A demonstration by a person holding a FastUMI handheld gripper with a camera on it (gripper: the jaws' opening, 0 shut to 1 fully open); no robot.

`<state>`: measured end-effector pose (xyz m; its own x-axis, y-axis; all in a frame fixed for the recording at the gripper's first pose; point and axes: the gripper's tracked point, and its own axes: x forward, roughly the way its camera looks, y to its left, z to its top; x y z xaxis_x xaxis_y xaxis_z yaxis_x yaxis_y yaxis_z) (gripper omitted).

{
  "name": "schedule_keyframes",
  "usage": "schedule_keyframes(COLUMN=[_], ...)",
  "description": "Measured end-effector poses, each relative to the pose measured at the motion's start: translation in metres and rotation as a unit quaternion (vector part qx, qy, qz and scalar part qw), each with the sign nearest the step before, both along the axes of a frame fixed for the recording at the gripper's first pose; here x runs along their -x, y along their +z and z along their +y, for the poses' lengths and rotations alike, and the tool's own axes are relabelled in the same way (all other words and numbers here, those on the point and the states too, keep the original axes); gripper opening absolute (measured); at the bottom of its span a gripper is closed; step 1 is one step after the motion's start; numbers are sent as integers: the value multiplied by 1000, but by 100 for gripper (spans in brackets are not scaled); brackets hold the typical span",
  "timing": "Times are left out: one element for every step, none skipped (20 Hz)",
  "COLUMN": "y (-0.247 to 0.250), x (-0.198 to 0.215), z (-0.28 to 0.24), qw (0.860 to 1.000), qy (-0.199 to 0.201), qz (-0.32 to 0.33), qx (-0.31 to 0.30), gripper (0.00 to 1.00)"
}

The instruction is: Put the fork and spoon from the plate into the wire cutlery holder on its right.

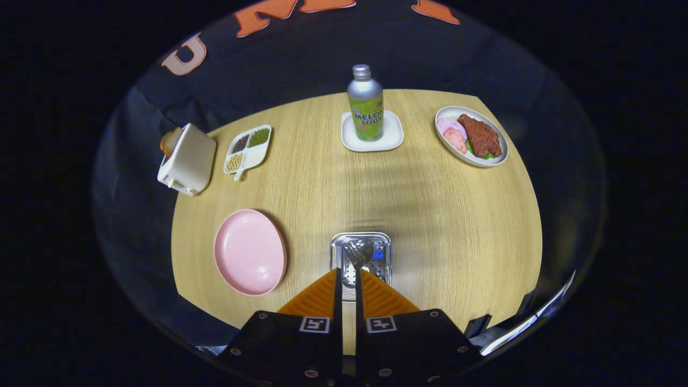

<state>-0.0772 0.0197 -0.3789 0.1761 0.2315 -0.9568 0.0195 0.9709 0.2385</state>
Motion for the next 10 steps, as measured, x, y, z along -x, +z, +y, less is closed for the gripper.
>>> schedule_keyframes(y=[11, 23, 38, 53, 70, 86, 101, 115, 128, 142], x=[-9, -18, -27, -38, -49, -60, -69, -78, -83, -87], z=[-1, -2, -5, -6, -4, -6, -9, -11, -12, -12], qw=[1000, 999, 997, 994, 990, 983, 976, 968, 959, 950], qy=[-7, -11, -13, -12, -7, -1, 4, 8, 8, 9], qz=[-21, -44, -72, -104, -144, -184, -219, -252, -282, -309], qx=[-3, -5, -5, -4, -6, 0, 9, 19, 27, 33], gripper=[10, 10, 11, 12, 13, 17, 19, 24, 25, 28])
